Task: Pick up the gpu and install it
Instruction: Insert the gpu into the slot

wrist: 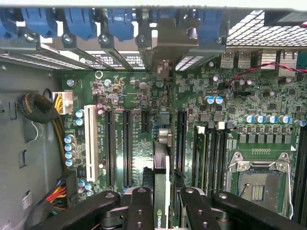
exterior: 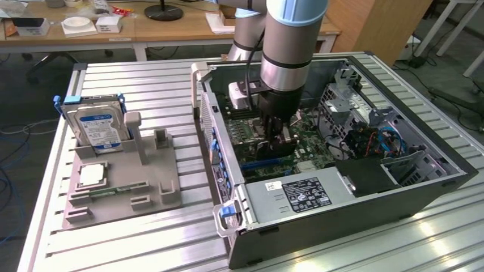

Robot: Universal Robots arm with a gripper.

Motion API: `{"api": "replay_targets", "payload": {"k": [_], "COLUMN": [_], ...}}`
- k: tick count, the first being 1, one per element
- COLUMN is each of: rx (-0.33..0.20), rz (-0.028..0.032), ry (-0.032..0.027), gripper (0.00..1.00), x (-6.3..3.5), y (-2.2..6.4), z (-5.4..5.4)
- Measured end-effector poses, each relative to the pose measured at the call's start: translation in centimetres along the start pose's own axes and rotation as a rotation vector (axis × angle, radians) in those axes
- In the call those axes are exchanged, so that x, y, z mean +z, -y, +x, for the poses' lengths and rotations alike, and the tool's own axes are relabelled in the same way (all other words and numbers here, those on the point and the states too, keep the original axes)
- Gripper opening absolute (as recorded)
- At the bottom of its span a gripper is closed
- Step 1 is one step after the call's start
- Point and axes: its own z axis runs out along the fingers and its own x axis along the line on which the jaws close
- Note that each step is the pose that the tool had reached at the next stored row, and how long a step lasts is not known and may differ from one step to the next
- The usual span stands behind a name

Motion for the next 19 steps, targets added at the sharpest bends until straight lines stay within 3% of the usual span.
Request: {"api": "replay_targets", "payload": {"k": [19], "rx": [0.0], "rz": [0.0001], "ry": [0.0], "gripper": [0.26], "x": [-0.05], "y": [0.06], "z": [0.36]}}
